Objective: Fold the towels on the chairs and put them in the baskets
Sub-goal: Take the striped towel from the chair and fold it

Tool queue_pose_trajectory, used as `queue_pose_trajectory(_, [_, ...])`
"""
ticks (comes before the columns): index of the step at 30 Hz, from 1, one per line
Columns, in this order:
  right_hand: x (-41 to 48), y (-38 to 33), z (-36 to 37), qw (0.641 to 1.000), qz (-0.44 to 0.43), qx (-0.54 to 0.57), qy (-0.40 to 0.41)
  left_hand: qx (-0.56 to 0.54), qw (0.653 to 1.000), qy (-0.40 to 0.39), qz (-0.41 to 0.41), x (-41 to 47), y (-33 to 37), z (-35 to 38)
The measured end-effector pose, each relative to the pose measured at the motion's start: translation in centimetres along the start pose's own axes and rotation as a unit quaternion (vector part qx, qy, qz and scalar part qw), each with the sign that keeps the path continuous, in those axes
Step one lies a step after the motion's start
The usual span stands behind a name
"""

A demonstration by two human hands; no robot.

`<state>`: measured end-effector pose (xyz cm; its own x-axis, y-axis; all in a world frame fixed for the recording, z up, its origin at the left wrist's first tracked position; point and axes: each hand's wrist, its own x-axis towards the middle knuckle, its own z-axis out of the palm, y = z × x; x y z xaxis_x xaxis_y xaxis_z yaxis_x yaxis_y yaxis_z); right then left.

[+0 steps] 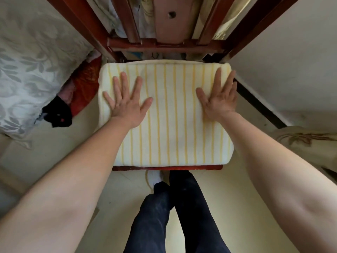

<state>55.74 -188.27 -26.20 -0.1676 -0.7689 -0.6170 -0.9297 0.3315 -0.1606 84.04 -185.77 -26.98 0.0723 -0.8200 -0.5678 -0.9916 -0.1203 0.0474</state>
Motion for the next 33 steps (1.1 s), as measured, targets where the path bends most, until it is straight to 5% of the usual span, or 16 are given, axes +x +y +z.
queue_pose_trajectory(4, [-1.3, 0.8, 0.2, 0.997, -0.013, 0.073, 0.028, -0.001, 1.0, 0.014, -0.004, -1.1, 0.7, -0.4])
queue_pose_trajectory(7, [-4.8, 2.1, 1.2, 0.97, 0.089, 0.216, 0.065, -0.023, 0.996, 0.082, 0.031, -4.7, 1.9, -0.1])
queue_pose_trajectory(14, [-13.3, 7.0, 5.3, 0.774, 0.459, 0.435, -0.025, 0.029, 0.981, 0.032, 0.189, -12.3, 8.0, 4.2])
queue_pose_trajectory(18, [-14.7, 10.3, 7.8, 0.698, 0.406, 0.577, -0.122, 0.058, 0.985, 0.01, 0.165, -12.1, 11.0, 7.4])
queue_pose_trajectory(24, [-12.5, 12.0, 10.2, 0.543, 0.314, 0.763, -0.157, 0.069, 0.986, 0.039, 0.146, -11.5, 11.3, 8.9])
queue_pose_trajectory(27, [-10.7, 13.0, 10.2, 0.488, 0.31, 0.812, -0.079, 0.077, 0.984, 0.06, 0.147, -11.3, 11.4, 9.8])
queue_pose_trajectory(30, [-9.9, 14.6, 7.6, 0.387, 0.299, 0.872, 0.002, 0.079, 0.984, 0.07, 0.146, -11.6, 11.5, 9.6])
queue_pose_trajectory(33, [-10.5, 17.4, 3.8, 0.361, 0.272, 0.891, 0.045, 0.073, 0.986, 0.055, 0.141, -12.3, 12.9, 9.7])
